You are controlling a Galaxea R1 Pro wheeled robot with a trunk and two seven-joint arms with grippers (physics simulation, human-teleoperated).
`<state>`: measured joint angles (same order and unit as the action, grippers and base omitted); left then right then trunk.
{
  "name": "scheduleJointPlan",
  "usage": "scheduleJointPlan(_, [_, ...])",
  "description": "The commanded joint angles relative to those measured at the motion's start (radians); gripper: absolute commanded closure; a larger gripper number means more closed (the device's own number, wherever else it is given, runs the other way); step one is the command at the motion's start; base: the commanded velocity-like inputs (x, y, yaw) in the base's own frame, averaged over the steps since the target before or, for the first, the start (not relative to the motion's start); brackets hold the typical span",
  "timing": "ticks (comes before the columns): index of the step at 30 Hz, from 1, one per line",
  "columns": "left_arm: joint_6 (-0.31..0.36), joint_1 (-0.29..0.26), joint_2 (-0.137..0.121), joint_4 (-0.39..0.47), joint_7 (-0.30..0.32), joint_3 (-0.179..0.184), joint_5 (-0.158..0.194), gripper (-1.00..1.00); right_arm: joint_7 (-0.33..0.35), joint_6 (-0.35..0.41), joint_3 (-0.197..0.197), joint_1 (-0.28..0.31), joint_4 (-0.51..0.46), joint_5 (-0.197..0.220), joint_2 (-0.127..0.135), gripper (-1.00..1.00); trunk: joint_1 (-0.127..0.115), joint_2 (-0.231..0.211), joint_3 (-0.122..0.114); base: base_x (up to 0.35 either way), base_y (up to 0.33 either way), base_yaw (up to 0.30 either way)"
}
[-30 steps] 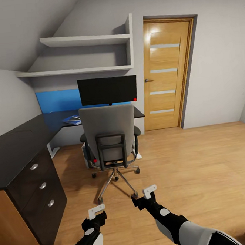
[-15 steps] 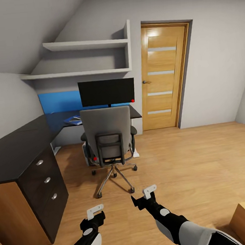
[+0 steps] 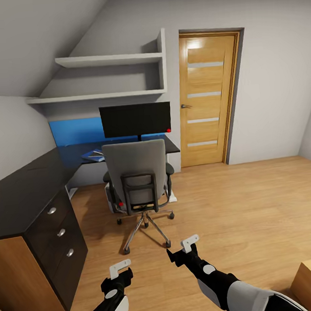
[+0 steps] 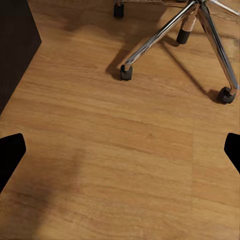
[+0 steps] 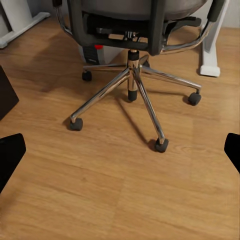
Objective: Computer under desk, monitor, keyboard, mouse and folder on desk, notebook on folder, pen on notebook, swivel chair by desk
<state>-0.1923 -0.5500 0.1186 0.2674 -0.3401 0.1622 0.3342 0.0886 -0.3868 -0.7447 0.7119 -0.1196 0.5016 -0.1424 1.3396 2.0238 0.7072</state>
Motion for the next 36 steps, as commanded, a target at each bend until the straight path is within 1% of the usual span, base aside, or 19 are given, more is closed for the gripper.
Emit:
scheduleJointPlan(1, [-0.004, -0.001, 0.000, -0.001, -0.006, 0.008, 0.009, -1.00, 0.006, -0.004, -0.004, 0.001, 0.002, 0.011, 0.000, -1.00, -0.004, -0.007, -0.002, -0.001, 0.000, 0.000])
scheduleJointPlan(36, [0.005, -0.001, 0.000, -0.001, -0.002, 0.010, 0.011, -1.00, 0.003, -0.004, -0.002, 0.001, 0.001, 0.016, 0.000, -1.00, -0.138, -0.252, -0.112, 0.000, 0.000, 0.000])
